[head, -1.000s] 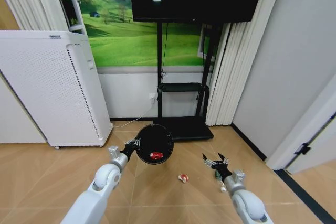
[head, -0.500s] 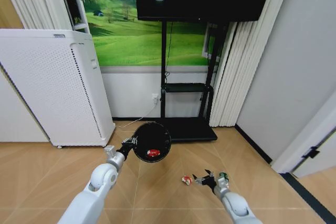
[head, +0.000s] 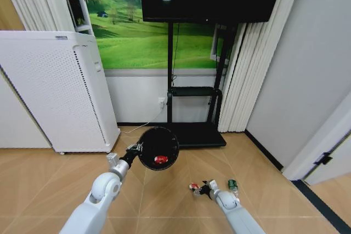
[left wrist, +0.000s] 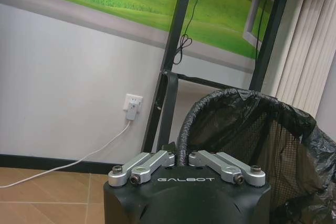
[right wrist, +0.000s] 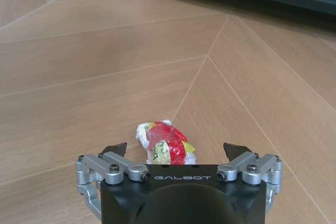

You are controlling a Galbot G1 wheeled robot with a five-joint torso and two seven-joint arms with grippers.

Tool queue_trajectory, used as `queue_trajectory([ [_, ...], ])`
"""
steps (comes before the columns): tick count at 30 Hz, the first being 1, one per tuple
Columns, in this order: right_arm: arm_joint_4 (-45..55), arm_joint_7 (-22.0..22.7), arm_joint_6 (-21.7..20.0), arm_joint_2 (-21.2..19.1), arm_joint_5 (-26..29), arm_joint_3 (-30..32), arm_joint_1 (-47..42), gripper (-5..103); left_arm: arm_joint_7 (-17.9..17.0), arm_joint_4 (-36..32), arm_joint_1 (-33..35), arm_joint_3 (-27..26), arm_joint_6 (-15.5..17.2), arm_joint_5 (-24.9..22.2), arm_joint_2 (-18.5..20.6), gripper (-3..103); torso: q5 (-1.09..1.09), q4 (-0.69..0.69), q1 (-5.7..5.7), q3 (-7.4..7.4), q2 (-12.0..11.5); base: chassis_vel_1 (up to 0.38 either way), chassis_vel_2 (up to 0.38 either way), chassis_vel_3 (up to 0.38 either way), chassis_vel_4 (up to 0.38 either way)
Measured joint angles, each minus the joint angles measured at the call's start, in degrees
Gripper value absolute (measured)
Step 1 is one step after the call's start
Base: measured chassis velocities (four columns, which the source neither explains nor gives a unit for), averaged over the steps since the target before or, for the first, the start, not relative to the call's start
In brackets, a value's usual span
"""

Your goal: Pick up the trash bin and place the garbage on the floor into it.

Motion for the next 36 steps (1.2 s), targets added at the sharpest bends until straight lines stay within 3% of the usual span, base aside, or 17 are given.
queue_trajectory([
  [9,-4.88,2.91,0.10,2.24,-0.35,-0.01,2.38,100,0.63,-0.58,1.08,-0.95,-0.08,-0.10,0.23,6,0.00,0.00,0.00,0.00,0.00,0.000,0.000,0.000,0.000],
  [18,-8.14,3.13,-0.29,3.34,-0.76,0.75,4.15,101,0.62,-0.15,0.68,-1.33,-0.16,-0.33,0.13,6,0.00,0.00,0.00,0.00,0.00,0.000,0.000,0.000,0.000],
  [23,-9.97,3.28,1.83,3.60,-2.41,1.34,5.17,87,0.46,0.06,0.68,-1.24,-0.23,-0.13,-0.15,6,0.00,0.00,0.00,0.00,0.00,0.000,0.000,0.000,0.000],
  [25,-10.95,3.23,2.94,3.76,-4.49,2.05,5.61,77,0.20,0.26,0.60,-1.24,-0.34,-0.12,-0.31,6,-0.01,0.00,0.00,0.00,0.00,0.000,0.000,0.000,0.000],
  [31,-11.22,3.20,3.33,4.00,-5.18,2.49,5.39,60,0.15,0.45,0.35,-1.38,-0.38,-0.21,-0.27,6,0.00,0.00,0.00,0.00,0.00,0.000,0.000,0.000,0.000],
  [36,-10.50,3.17,3.43,4.13,-5.28,2.39,4.72,39,0.14,0.45,0.22,-1.44,-0.40,-0.28,-0.25,6,0.00,0.00,0.00,0.00,0.00,0.000,0.000,0.000,0.000],
])
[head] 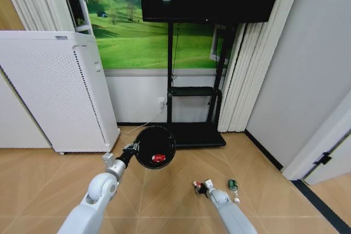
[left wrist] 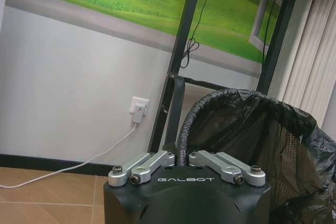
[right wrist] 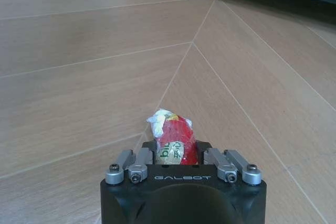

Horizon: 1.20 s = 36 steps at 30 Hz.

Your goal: Pick up the trash bin and place the garbage on the floor into it.

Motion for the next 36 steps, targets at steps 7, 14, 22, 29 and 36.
queue_trajectory([
  [7,3.54,1.00,0.15,-0.31,0.70,1.48,-1.57,29,-0.27,0.00,-0.34,0.02,0.00,-0.11,0.01,6,0.03,0.01,0.00,0.00,0.00,0.000,0.000,0.000,0.000],
  [14,18.92,2.45,1.29,-4.26,7.49,6.96,-9.38,29,-1.08,0.36,0.57,-0.55,-0.34,-0.03,-0.06,6,-0.01,-0.02,0.00,0.00,0.00,0.000,0.000,0.000,0.000],
  [22,32.87,8.32,3.64,-6.10,16.90,15.94,-15.69,29,-2.93,2.31,2.59,-3.68,-0.45,-2.06,-0.58,6,0.02,0.01,0.01,0.00,0.00,0.000,0.000,0.000,0.000],
  [29,49.42,11.90,2.91,-5.99,25.14,21.40,-19.47,29,-4.60,6.82,0.92,-2.74,0.07,-4.03,-1.07,6,0.01,-0.01,0.00,0.00,0.00,0.000,0.000,0.000,0.000],
  [36,67.45,13.71,-2.05,-10.29,31.95,16.61,-20.01,29,-7.46,12.81,-3.78,5.41,0.16,-4.13,-2.93,6,0.02,0.01,0.01,0.00,0.00,0.000,0.000,0.000,0.000],
])
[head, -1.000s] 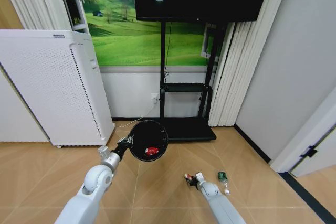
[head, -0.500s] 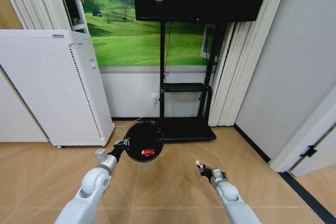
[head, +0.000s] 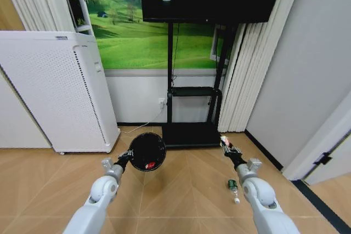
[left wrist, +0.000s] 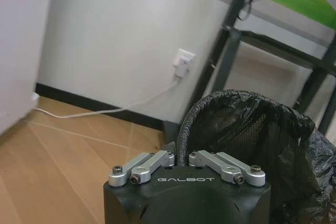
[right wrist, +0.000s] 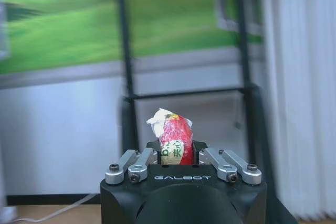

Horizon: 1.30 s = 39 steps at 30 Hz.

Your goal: Pick up the trash bin and place the garbage on the floor into it.

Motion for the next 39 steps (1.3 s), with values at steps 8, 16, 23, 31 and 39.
queue_trajectory([
  [8,6.09,-2.49,-1.52,-9.08,0.59,-8.39,1.39,29,-2.26,3.91,-5.36,10.53,-0.08,0.34,-2.65,6,-0.01,-0.03,0.00,0.00,0.00,0.000,0.000,0.000,0.000],
  [16,4.12,-1.62,-4.76,-8.41,-3.19,-19.39,3.64,31,-1.97,7.83,-8.97,14.96,-0.40,2.02,-6.63,6,-0.02,-0.02,0.00,0.01,0.00,0.000,0.000,0.000,0.000],
  [23,2.21,-0.75,-5.29,-5.66,-6.21,-22.36,4.33,52,-1.39,8.08,-9.00,14.64,-0.40,2.52,-6.99,6,-0.02,-0.01,0.00,0.00,0.00,0.000,0.000,0.000,0.000],
  [31,0.03,0.51,-5.88,-3.59,-6.66,-20.67,5.83,80,0.44,7.41,-7.29,13.05,-0.50,4.46,-6.44,6,-0.02,-0.01,0.00,0.00,0.00,0.000,0.000,0.000,0.000],
  [39,-0.79,8.18,-5.88,-0.44,-2.99,-10.51,3.83,100,2.30,2.58,-2.56,7.44,-0.54,6.63,-3.53,6,-0.04,-0.02,0.00,0.00,0.00,0.000,0.000,0.000,0.000],
])
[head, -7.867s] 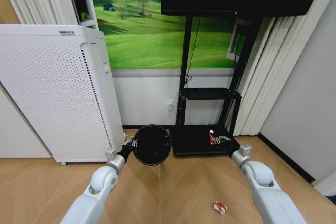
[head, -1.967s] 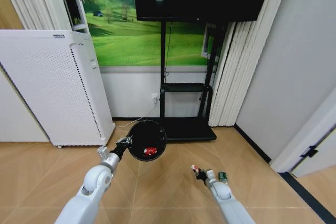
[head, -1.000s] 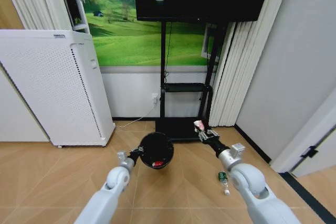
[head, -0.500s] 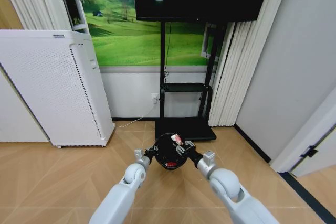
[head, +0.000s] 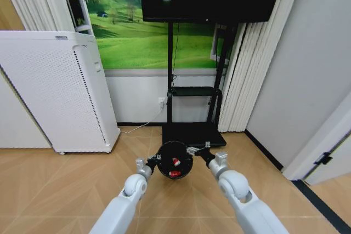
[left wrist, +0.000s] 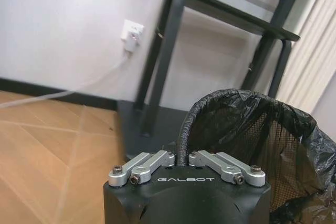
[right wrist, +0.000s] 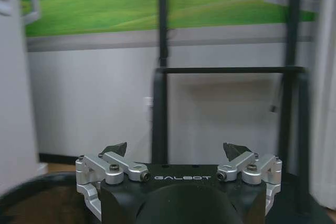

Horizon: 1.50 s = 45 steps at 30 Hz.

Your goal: Pick up the trash bin and place the garbage on the floor into it.

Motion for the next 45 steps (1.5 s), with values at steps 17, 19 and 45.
queue_trajectory([
  [17,-8.17,-0.94,2.40,2.92,-2.18,7.39,-4.90,100,-0.33,-13.46,7.79,-7.15,-0.21,2.46,5.32,6,0.02,0.02,0.00,-0.01,0.00,-0.009,-0.010,0.012,0.010],
  [19,-8.51,-1.07,2.57,2.98,-2.19,7.25,-4.70,100,-0.36,-13.53,7.82,-6.94,-0.22,2.57,5.23,6,0.02,0.01,0.00,-0.01,0.00,-0.102,-0.089,0.076,0.079],
  [45,-22.96,5.18,1.05,3.74,10.76,4.68,-1.66,100,-1.57,-9.87,5.82,-4.63,-0.34,3.29,3.72,6,0.04,-0.02,0.00,0.00,0.00,-0.186,-0.208,0.191,0.184],
])
